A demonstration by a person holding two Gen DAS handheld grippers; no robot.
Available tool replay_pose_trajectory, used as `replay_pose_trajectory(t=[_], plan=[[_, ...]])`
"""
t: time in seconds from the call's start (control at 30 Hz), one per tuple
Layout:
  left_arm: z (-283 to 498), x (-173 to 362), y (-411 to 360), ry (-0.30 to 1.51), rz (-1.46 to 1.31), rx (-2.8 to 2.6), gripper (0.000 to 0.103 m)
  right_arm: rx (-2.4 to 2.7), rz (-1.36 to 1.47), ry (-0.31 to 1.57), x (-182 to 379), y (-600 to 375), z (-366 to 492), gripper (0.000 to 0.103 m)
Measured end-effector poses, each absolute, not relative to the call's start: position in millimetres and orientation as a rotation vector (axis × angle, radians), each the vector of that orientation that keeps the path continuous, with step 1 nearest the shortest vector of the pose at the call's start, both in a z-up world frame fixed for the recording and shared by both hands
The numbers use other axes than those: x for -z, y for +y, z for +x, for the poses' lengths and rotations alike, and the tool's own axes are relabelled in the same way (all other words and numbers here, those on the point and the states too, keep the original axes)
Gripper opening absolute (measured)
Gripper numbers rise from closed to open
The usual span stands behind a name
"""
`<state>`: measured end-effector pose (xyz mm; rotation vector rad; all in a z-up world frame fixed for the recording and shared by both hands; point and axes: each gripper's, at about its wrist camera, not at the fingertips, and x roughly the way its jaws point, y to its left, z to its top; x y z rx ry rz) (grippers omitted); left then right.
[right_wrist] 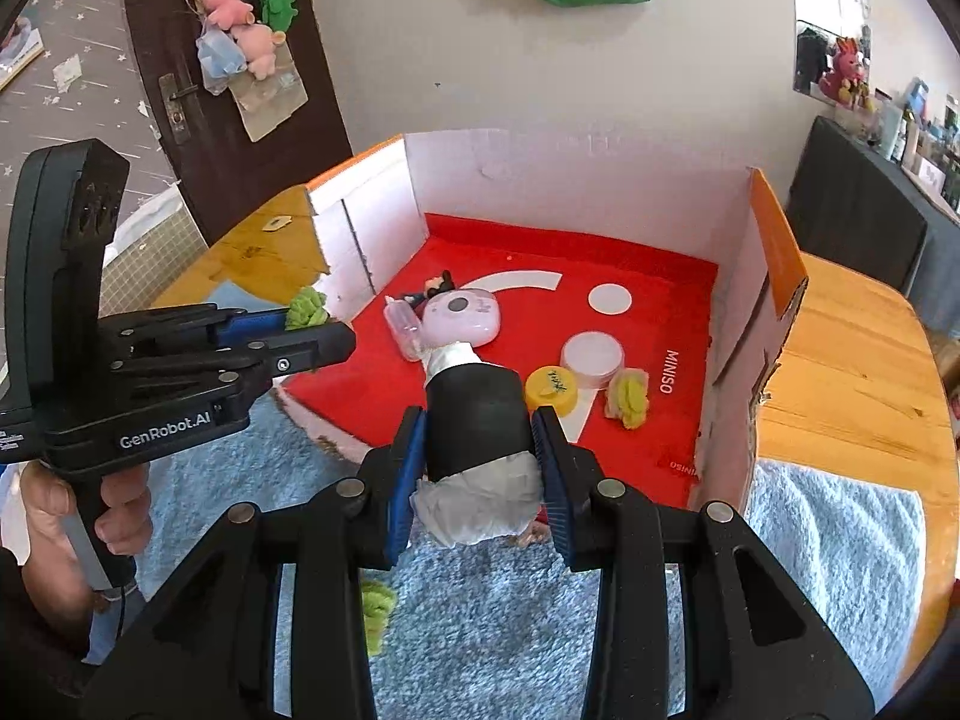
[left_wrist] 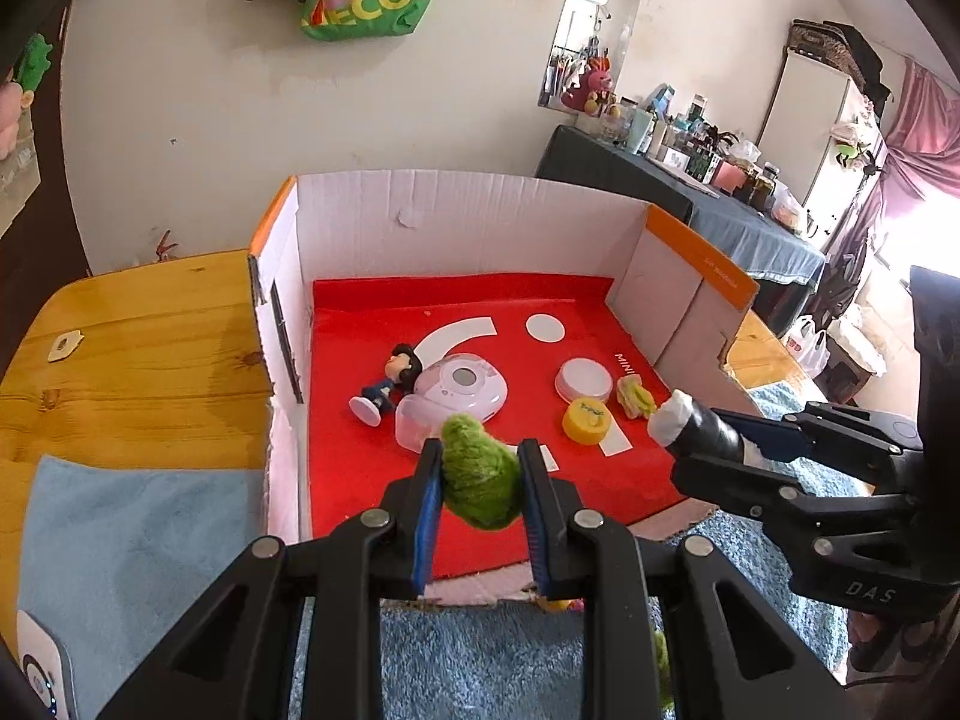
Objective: Organize objects
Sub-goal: 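Carry the green fuzzy toy with the left tool while the right tool carries the cylinder over the mat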
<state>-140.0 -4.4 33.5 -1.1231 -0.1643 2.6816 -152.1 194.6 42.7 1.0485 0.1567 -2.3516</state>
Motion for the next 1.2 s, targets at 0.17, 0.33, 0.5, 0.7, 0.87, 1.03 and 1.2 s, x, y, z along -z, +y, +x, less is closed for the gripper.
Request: replay_pose_trajectory(t=[0.17,0.33,0.5,0.7,0.87,1.03,1.2], plan=[[-151,-27,-4,-0.18,-1.156,-2.666,0.025,2.343,1.088,0.17,-33,193,-164,0.034],[-160,-19,-4,-0.173,-1.191,-2.659,0.025,2.329,1.12,0.169,-24,192,-174,0.034],[-168,-10,-1,-0.148,-1.237,-2.644,0.025,2.307,1.149,0.173,-17,188,-181,0.034],[-172,-2,4,-0.119,-1.272,-2.624,0.025,2.275,1.185,0.184,-7,182,-188,0.034],[-176,2,2,-0.128,-1.292,-2.602,0.026,2.254,1.202,0.196,-3,179,-191,0.034],[-182,8,4,-0.143,-1.311,-2.578,0.025,2.237,1.223,0.208,2,177,-195,0.034],[-190,14,6,-0.159,-1.332,-2.557,0.026,2.238,1.232,0.194,5,179,-201,0.034]])
